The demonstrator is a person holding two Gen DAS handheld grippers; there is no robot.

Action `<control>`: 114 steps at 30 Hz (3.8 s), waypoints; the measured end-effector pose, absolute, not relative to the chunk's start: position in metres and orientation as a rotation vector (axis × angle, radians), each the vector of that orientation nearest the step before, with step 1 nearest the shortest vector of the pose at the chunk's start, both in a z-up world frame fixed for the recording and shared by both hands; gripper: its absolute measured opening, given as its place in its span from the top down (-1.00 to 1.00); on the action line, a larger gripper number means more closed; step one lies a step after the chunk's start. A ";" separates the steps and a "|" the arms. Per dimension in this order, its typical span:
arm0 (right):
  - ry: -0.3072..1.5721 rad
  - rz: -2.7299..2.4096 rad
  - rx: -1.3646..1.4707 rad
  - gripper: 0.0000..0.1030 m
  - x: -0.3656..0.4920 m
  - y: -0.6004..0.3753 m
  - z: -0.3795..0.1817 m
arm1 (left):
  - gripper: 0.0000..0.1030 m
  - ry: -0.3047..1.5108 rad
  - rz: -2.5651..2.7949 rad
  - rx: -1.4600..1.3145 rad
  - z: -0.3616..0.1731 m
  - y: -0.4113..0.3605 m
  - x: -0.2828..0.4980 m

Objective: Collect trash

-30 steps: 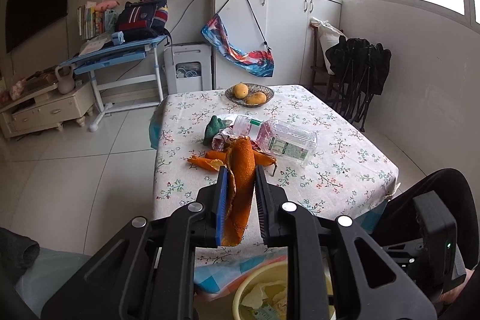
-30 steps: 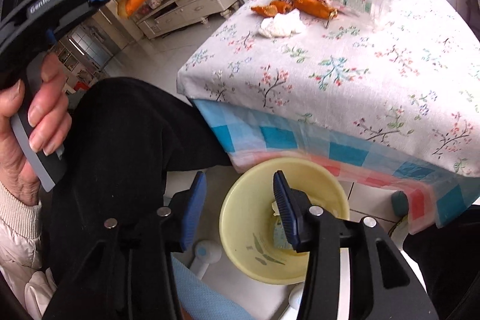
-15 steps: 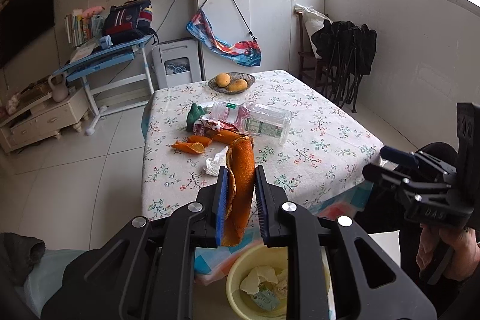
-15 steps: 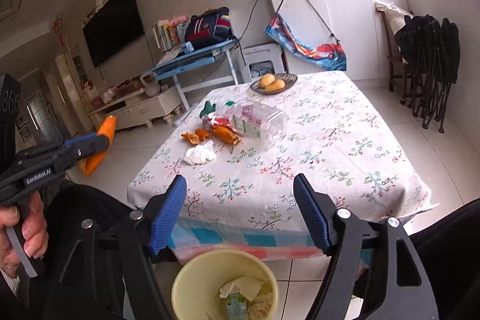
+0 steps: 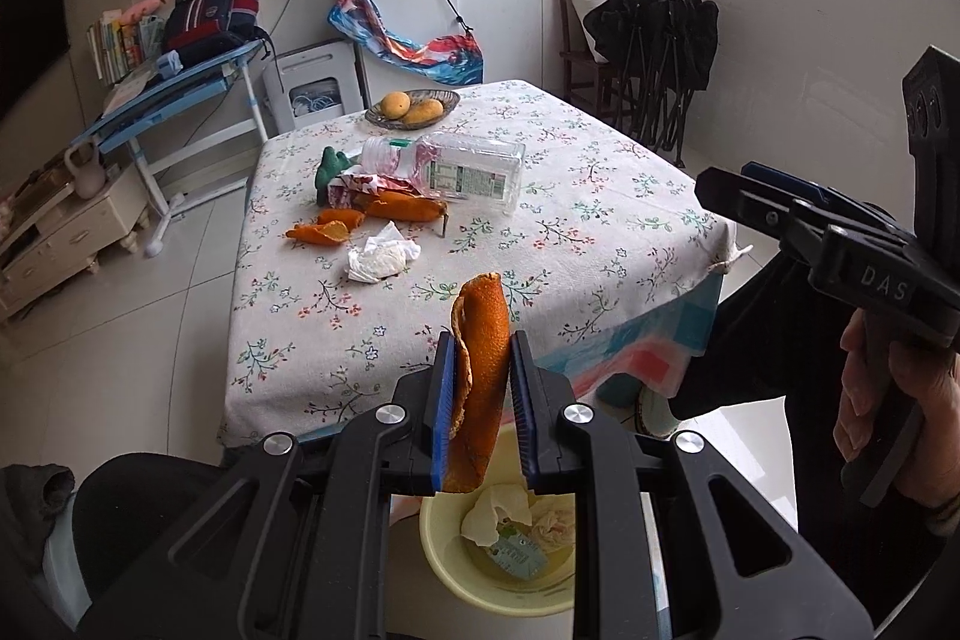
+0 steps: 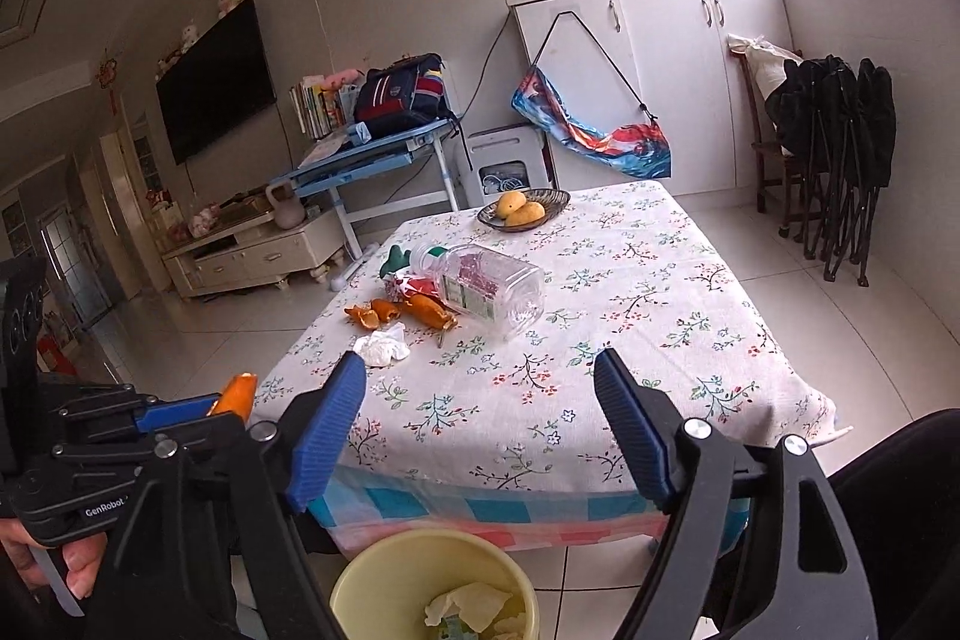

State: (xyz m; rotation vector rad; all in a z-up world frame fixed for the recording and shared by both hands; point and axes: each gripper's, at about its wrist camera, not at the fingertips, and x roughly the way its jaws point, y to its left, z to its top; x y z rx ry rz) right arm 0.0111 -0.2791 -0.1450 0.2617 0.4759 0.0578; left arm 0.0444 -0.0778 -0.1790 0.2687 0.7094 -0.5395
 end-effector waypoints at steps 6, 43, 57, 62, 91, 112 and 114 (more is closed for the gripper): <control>0.478 0.056 0.265 -0.47 0.010 -0.280 -0.146 | 0.64 0.818 -0.591 0.302 -0.207 -0.092 0.043; 0.505 0.089 0.219 -0.48 0.010 -0.269 -0.151 | -0.73 0.576 -0.319 0.189 -0.167 -0.057 0.045; 0.516 0.106 0.202 -0.48 0.010 -0.263 -0.151 | -0.76 0.568 -0.299 0.167 -0.162 -0.053 0.045; 0.517 0.111 0.195 -0.48 0.009 -0.261 -0.151 | -0.76 0.566 -0.294 0.165 -0.162 -0.052 0.046; 0.536 0.228 0.184 -0.48 0.038 -0.229 -0.144 | -0.78 0.557 -0.171 0.066 -0.158 -0.014 0.073; 0.741 0.330 0.078 -0.22 0.166 -0.164 -0.195 | -0.79 0.576 -0.078 -0.097 -0.159 0.030 0.135; 0.777 0.320 0.068 -0.13 0.177 -0.161 -0.203 | -0.79 0.588 -0.091 -0.100 -0.161 0.028 0.145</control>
